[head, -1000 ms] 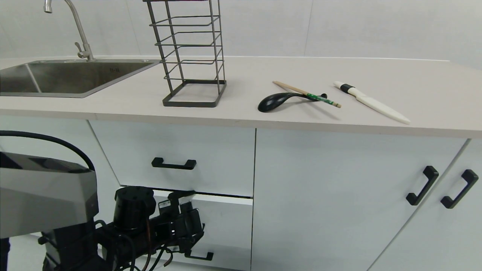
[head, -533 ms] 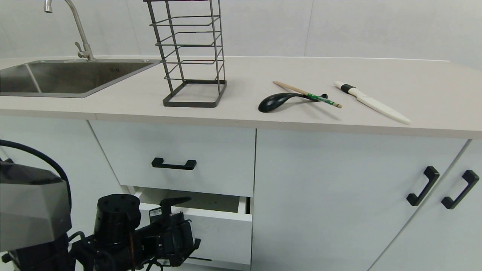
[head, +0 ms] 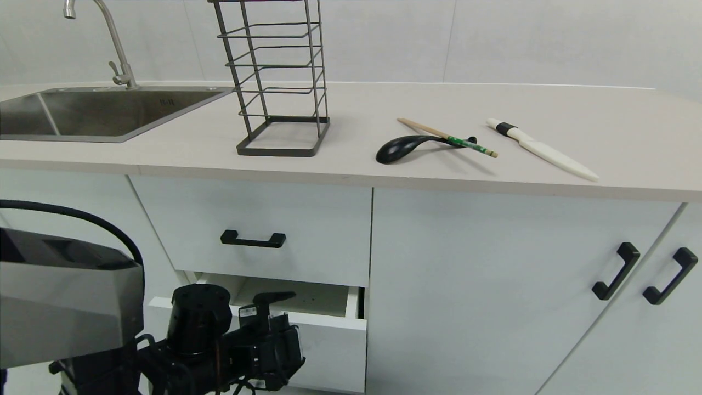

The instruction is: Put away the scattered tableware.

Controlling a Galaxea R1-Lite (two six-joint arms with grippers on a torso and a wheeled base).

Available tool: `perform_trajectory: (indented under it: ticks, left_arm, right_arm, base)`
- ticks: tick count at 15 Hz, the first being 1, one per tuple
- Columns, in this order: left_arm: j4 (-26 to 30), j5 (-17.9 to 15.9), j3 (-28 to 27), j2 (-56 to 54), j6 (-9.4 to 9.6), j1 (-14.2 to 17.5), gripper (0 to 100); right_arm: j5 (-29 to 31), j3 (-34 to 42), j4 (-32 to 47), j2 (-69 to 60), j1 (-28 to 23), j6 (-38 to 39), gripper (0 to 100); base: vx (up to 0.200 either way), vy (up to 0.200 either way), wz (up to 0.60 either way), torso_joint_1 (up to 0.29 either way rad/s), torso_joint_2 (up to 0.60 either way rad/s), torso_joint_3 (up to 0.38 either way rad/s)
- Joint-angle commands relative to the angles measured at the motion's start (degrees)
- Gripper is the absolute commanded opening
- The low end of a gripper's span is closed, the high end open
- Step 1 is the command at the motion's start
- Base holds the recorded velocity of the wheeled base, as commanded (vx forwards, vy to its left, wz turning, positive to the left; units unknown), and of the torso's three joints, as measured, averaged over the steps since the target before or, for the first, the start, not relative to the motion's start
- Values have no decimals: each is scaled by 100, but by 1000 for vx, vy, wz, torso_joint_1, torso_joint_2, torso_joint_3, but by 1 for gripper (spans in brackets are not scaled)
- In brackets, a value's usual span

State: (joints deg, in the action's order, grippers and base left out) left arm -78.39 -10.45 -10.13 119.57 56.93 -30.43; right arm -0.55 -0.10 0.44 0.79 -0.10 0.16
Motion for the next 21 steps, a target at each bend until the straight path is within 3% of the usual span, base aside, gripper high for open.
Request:
perform_trajectory:
  ticks: [1,4,7,9,11,16,21]
  left_arm:
    - [-19,-1,-6,251,-6,-130,100]
    - [-54,-1,415,102,2,-174,100]
    - [-608,8,1013,41,20,-376,100]
    - [-573,25,1013,-399,11,-666,100]
    - [-370,16,1013,-557,29,-701,100]
    - [-397,8,741,137,29,-877,100]
    - [-370,-1,785,462,20,-1554,100]
  right_arm:
    - [-7,1,0,9,1,2,0]
    - [2,1,0,9,1,2,0]
    - [-7,1,0,9,1,2,0]
    - [-7,1,0,9,1,2,0]
    - [2,1,0,9,1,2,0]
    - [2,1,0,9,1,2,0]
    - [-7,1,0,9,1,2,0]
  base:
    - [0,0,0,0,0,0]
    - [0,0,0,0,0,0]
    - [0,0,0,0,0,0]
    - [0,0,0,0,0,0]
    - [0,0,0,0,0,0]
    - [0,0,0,0,0,0]
    - [0,0,0,0,0,0]
